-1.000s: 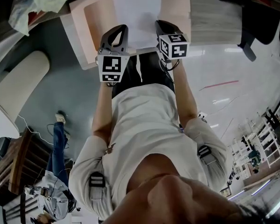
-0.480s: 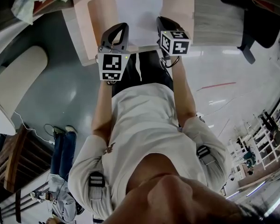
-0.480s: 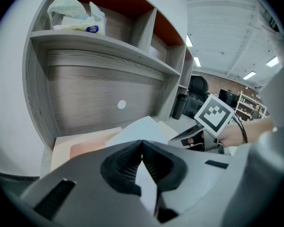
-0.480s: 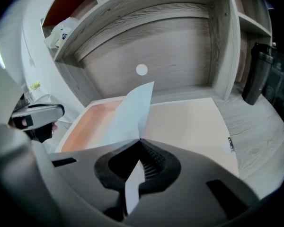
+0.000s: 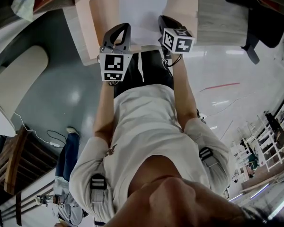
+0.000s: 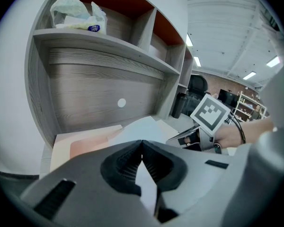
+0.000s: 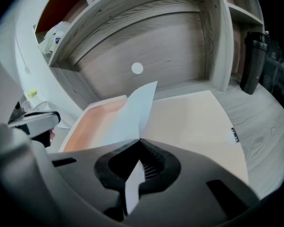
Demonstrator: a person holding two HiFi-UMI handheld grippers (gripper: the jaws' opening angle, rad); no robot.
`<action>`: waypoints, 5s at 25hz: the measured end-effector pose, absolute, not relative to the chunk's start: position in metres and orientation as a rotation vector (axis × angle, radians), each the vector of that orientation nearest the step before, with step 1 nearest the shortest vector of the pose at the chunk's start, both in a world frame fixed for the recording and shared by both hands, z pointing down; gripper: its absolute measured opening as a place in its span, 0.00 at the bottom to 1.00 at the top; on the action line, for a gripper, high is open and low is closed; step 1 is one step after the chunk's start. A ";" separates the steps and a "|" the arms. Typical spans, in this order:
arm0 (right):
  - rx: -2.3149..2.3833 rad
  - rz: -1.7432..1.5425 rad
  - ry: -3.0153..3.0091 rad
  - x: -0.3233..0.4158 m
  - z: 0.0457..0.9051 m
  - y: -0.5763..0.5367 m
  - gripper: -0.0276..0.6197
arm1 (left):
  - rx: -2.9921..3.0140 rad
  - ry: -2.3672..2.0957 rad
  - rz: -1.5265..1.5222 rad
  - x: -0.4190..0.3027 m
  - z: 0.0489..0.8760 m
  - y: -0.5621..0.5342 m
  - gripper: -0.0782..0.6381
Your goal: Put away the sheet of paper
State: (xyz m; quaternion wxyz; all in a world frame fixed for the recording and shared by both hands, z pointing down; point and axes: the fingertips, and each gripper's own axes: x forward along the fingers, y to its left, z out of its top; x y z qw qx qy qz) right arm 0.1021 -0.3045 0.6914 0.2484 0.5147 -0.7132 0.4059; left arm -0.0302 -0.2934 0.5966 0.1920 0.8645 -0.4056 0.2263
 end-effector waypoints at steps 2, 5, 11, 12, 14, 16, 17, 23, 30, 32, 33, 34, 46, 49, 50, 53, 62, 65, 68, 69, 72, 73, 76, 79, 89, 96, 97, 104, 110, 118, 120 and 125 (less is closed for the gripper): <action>1.384 1.102 -1.949 0.096 0.693 -0.304 0.07 | 2.425 -1.138 0.638 -0.032 0.598 -0.293 0.13; 1.361 1.096 -1.954 0.083 0.697 -0.302 0.07 | 2.423 -1.141 0.649 -0.039 0.602 -0.291 0.13; 1.301 1.057 -1.967 0.064 0.703 -0.303 0.07 | 2.409 -1.152 0.651 -0.047 0.605 -0.290 0.13; 1.296 1.055 -1.970 0.064 0.703 -0.304 0.07 | 2.407 -1.154 0.652 -0.047 0.605 -0.290 0.13; 1.288 1.055 -1.974 0.064 0.702 -0.305 0.07 | 2.402 -1.157 0.651 -0.044 0.604 -0.289 0.13; 1.283 1.060 -1.976 0.063 0.702 -0.306 0.07 | 2.398 -1.161 0.649 -0.044 0.604 -0.289 0.13; 1.282 1.064 -1.977 0.061 0.703 -0.307 0.07 | 2.396 -1.164 0.649 -0.045 0.604 -0.290 0.13; 1.246 1.059 -1.976 0.048 0.708 -0.306 0.07 | 2.383 -1.171 0.651 -0.053 0.609 -0.293 0.13; 1.198 0.990 -1.964 0.049 0.711 -0.300 0.07 | 2.375 -1.165 0.653 -0.053 0.610 -0.290 0.13; 1.192 0.989 -1.965 0.048 0.711 -0.300 0.07 | 2.376 -1.163 0.650 -0.052 0.609 -0.289 0.13; 1.187 0.987 -1.966 0.046 0.710 -0.301 0.07 | 2.376 -1.162 0.649 -0.052 0.609 -0.289 0.13; 1.182 0.985 -1.968 0.045 0.710 -0.301 0.07 | 2.376 -1.162 0.648 -0.051 0.608 -0.289 0.13; 1.147 0.999 -1.986 0.016 0.715 -0.309 0.07 | 2.362 -1.169 0.645 -0.063 0.613 -0.296 0.13; 1.135 0.992 -1.988 0.007 0.718 -0.311 0.07 | 2.356 -1.169 0.649 -0.068 0.618 -0.298 0.13; 1.131 0.990 -1.989 0.005 0.719 -0.312 0.07 | 2.354 -1.169 0.651 -0.069 0.619 -0.299 0.13; 1.118 0.986 -1.992 -0.002 0.720 -0.312 0.07 | 2.347 -1.167 0.658 -0.073 0.623 -0.298 0.13; 1.087 0.956 -1.989 -0.018 0.725 -0.310 0.07 | 2.335 -1.175 0.656 -0.083 0.624 -0.294 0.13; 1.078 0.934 -1.984 -0.021 0.727 -0.310 0.07 | 2.331 -1.180 0.655 -0.085 0.623 -0.293 0.13; 1.076 0.915 -1.983 -0.022 0.729 -0.311 0.07 | 2.326 -1.186 0.654 -0.087 0.623 -0.293 0.13; 1.078 0.914 -1.984 -0.022 0.730 -0.312 0.07 | 2.325 -1.188 0.654 -0.087 0.624 -0.293 0.13; 1.083 0.907 -1.984 -0.020 0.731 -0.311 0.07 | 2.324 -1.192 0.652 -0.087 0.624 -0.292 0.13; 1.085 0.903 -1.984 -0.019 0.731 -0.310 0.08 | 2.325 -1.193 0.651 -0.087 0.624 -0.292 0.13; 1.088 0.888 -1.983 -0.017 0.730 -0.309 0.08 | 2.328 -1.193 0.650 -0.086 0.622 -0.290 0.13; 1.092 0.877 -1.984 -0.016 0.730 -0.308 0.08 | 2.329 -1.193 0.646 -0.084 0.622 -0.290 0.13; 1.082 0.870 -1.986 -0.011 0.727 -0.301 0.16 | 2.350 -1.189 0.641 -0.076 0.615 -0.287 0.13; 1.099 0.858 -1.989 -0.004 0.715 -0.295 0.18 | 2.369 -1.197 0.632 -0.075 0.604 -0.285 0.13; 1.107 0.856 -1.992 -0.002 0.711 -0.296 0.18 | 2.373 -1.200 0.628 -0.075 0.601 -0.286 0.13; 1.162 0.805 -2.061 0.013 0.672 -0.296 0.18 | 2.404 -1.218 0.598 -0.065 0.587 -0.290 0.13; 1.186 0.685 -2.175 0.011 0.608 -0.300 0.17 | 2.441 -1.265 0.550 -0.069 0.558 -0.299 0.13; 1.191 0.482 -2.362 -0.012 0.507 -0.311 0.13 | 2.470 -1.339 0.441 -0.089 0.505 -0.307 0.13; 1.186 0.430 -2.398 -0.016 0.486 -0.313 0.13 | 2.482 -1.352 0.427 -0.094 0.491 -0.308 0.13; 1.201 0.331 -2.455 -0.017 0.442 -0.308 0.12 | 2.510 -1.390 0.354 -0.105 0.449 -0.308 0.13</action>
